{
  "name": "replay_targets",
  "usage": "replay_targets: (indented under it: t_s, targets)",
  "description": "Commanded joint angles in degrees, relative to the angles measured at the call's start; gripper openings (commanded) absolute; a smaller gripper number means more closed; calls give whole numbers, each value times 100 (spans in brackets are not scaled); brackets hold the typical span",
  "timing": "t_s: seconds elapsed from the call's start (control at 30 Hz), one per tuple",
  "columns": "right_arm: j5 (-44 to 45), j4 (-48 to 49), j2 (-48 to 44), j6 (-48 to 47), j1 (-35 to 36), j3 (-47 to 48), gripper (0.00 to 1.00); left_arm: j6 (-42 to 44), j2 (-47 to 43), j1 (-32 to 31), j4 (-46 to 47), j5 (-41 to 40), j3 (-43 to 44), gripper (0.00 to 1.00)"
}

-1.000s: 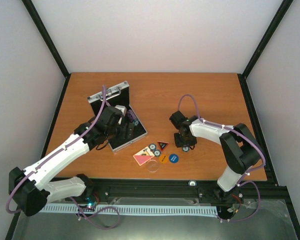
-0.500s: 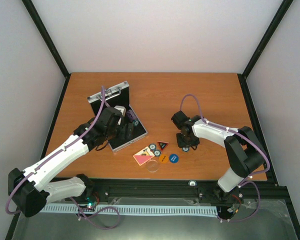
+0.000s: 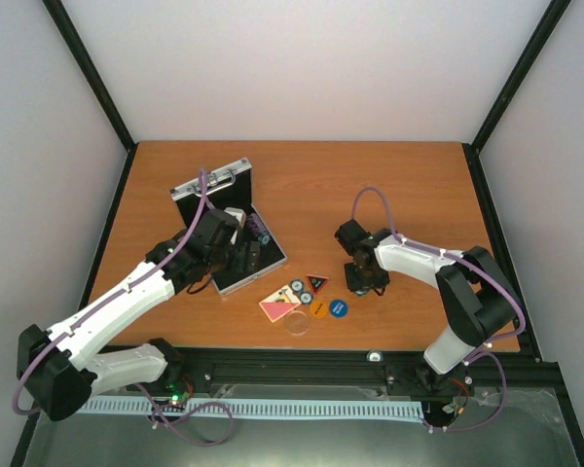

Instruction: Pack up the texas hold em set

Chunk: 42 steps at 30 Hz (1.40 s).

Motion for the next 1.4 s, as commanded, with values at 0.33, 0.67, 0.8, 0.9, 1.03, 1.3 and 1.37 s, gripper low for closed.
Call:
replay_targets:
  t_s: [0.33,0.67,0.8,0.9,1.03,1.3,1.37]
  targets:
    - [-93,167,-397,143,-21,-124,43,-60,124,-13,127,88,73,100]
    - [-210,318,-329,154,13,-191,42,-62,94,-13,142,97,45,100]
    - [-229,378,-243,142,22,-191,42,-58,109,-10,144,101,45,100]
    - [-233,412,-182,138,41,-184,42,-43,114,-10,145,99,52,100]
    - [-223,438,-88,163,50,-226,42,-42,116,-13,132,86,45,100]
    - [-176,481,2,151,59,-268,44,-36,156,-8,161,105,44,100]
    - [-177,491,50,134,58,-270,47,-33,157,-13,162,104,44,100]
